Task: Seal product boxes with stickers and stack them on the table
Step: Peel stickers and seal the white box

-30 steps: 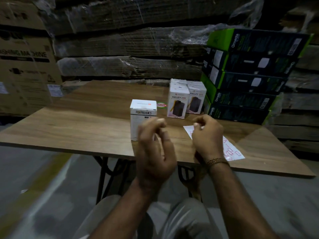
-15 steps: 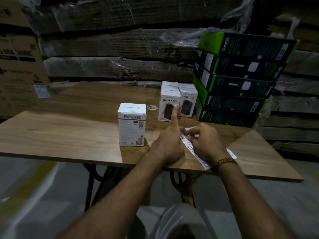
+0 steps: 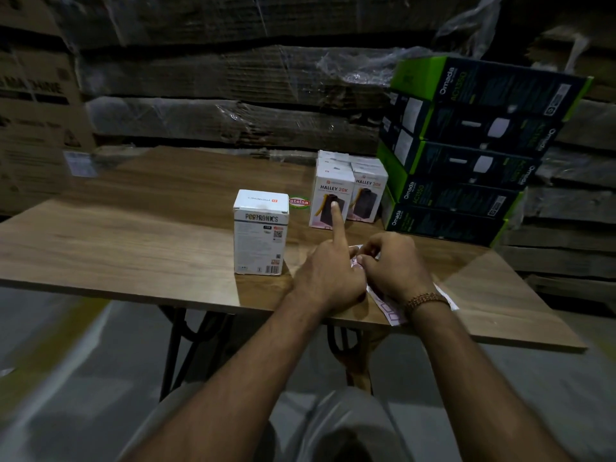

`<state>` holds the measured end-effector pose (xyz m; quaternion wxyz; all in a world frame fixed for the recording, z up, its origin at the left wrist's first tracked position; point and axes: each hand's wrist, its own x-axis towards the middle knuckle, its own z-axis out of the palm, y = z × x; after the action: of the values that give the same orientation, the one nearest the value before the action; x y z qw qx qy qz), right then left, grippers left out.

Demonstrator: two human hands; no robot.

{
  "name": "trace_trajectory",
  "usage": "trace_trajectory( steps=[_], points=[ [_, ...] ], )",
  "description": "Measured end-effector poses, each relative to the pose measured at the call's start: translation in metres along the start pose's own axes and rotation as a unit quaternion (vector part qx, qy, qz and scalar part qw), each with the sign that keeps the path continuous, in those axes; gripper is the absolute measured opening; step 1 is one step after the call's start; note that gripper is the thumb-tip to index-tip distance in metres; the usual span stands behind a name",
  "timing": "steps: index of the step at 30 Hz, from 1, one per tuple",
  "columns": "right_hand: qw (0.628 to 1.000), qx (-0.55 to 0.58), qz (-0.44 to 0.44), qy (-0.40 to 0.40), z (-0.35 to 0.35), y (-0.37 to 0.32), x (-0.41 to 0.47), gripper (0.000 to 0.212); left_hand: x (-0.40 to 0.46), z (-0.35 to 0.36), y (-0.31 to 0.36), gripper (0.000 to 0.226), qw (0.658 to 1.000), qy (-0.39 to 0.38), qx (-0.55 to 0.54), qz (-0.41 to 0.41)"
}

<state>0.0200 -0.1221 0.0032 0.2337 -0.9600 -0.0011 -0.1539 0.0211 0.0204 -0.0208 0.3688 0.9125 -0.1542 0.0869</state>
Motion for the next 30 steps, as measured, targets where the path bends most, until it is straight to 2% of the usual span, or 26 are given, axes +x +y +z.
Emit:
trace_trajectory(
  steps=[4,10,19,23,26,30],
  points=[
    [0.999,-0.018,0.027,-0.008,0.004,-0.004,0.002,0.012,0.0,0.003,-0.004,0.124,1.0,0.009,0.001,0.011],
    [0.994,-0.043,0.061,-0.085,0.0,-0.007,0.018,0.023,0.002,0.004,-0.005,0.126,0.999,0.004,0.046,0.021],
    [0.974,-0.052,0.132,-0.175,-0.01,-0.021,0.034,0.025,0.002,0.007,-0.005,0.124,0.997,0.007,0.068,0.02],
    [0.966,-0.062,0.14,-0.206,-0.017,-0.027,0.037,0.023,0.001,0.007,-0.003,0.127,0.997,0.006,0.076,0.017],
    [0.964,-0.088,0.129,-0.216,-0.022,-0.032,0.038,0.03,0.002,0.007,-0.003,0.128,0.997,0.001,0.074,0.008],
    [0.962,-0.067,0.14,-0.224,-0.024,-0.034,0.038,0.027,0.002,0.008,-0.003,0.131,0.997,-0.003,0.073,0.002]
  ],
)
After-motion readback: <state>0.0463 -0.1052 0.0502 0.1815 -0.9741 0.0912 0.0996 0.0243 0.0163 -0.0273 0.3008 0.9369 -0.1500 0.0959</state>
